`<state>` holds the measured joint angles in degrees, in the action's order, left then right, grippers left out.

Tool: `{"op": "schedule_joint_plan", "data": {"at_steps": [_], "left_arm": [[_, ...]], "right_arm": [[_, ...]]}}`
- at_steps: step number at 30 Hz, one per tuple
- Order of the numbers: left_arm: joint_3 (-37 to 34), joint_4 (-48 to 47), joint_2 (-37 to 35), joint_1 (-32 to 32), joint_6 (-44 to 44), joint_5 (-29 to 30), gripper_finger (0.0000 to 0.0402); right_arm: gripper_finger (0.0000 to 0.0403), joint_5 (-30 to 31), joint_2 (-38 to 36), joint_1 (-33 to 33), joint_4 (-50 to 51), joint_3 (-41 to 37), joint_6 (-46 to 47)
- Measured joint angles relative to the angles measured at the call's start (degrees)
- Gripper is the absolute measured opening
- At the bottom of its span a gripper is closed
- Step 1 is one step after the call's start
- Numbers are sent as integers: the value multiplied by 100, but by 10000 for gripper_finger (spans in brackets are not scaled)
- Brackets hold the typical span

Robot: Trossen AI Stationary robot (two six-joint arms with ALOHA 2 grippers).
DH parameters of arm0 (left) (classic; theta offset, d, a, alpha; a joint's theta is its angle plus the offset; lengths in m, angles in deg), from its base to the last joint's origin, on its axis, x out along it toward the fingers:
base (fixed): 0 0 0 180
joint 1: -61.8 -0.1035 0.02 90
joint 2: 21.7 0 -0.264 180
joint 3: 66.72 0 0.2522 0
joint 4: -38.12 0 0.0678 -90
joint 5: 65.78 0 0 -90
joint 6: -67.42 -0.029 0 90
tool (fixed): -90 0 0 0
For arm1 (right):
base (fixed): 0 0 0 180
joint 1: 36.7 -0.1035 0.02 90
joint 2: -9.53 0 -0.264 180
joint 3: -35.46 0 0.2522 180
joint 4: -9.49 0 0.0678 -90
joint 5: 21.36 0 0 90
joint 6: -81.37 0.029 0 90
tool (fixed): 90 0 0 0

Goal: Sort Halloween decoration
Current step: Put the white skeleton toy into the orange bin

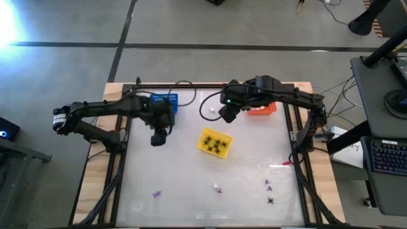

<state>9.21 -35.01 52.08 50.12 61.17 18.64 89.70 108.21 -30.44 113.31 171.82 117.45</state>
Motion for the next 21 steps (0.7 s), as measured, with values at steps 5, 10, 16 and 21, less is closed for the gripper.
{"op": "schedule_joint_plan", "data": {"at_steps": [5,10,16,21], "left_arm": [[0,840,17,565,208,15,176],[-1,1562,17,789,245,15,176],[-7,2381,17,784,485,13,176],[-7,3291,17,834,526,-23,176]], "right_arm": [[146,-13,-230,-2,0,-2,-90],[146,-76,-523,-13,1,-2,-67],[146,-303,-815,-13,1,-2,-72],[146,-310,-926,-13,-2,-4,-251]]}}
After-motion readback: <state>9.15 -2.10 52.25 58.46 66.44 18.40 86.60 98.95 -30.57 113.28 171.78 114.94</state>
